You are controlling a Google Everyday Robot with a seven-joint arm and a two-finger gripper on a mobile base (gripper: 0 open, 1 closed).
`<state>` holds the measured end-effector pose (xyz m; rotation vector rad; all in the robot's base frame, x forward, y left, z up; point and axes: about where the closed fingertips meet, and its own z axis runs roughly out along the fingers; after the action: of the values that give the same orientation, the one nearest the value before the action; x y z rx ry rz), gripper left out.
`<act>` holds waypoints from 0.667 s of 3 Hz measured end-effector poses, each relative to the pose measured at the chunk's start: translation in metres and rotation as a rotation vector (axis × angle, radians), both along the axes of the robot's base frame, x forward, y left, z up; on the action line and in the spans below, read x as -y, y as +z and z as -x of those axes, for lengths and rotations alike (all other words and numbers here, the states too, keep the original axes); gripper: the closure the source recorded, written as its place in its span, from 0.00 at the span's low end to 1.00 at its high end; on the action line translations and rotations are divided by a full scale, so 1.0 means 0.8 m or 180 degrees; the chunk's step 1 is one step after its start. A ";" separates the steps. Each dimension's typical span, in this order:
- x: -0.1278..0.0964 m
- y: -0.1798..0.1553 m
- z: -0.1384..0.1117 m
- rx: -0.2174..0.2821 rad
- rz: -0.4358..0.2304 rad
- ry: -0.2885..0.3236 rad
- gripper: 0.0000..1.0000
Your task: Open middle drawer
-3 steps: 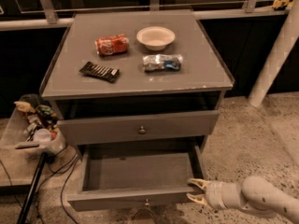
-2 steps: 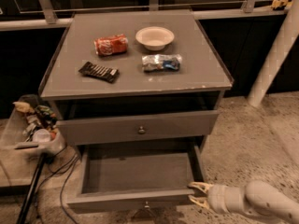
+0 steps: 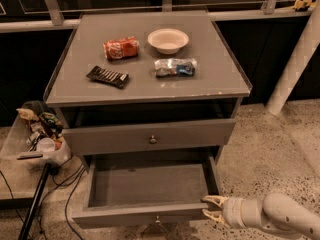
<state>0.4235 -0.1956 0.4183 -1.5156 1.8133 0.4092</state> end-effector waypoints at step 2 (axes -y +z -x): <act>0.000 0.000 0.000 0.0000 0.0000 0.0000 0.35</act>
Offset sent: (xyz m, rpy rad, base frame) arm 0.0000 0.0000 0.0000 0.0000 0.0000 0.0000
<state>0.4235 -0.1955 0.4183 -1.5157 1.8133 0.4094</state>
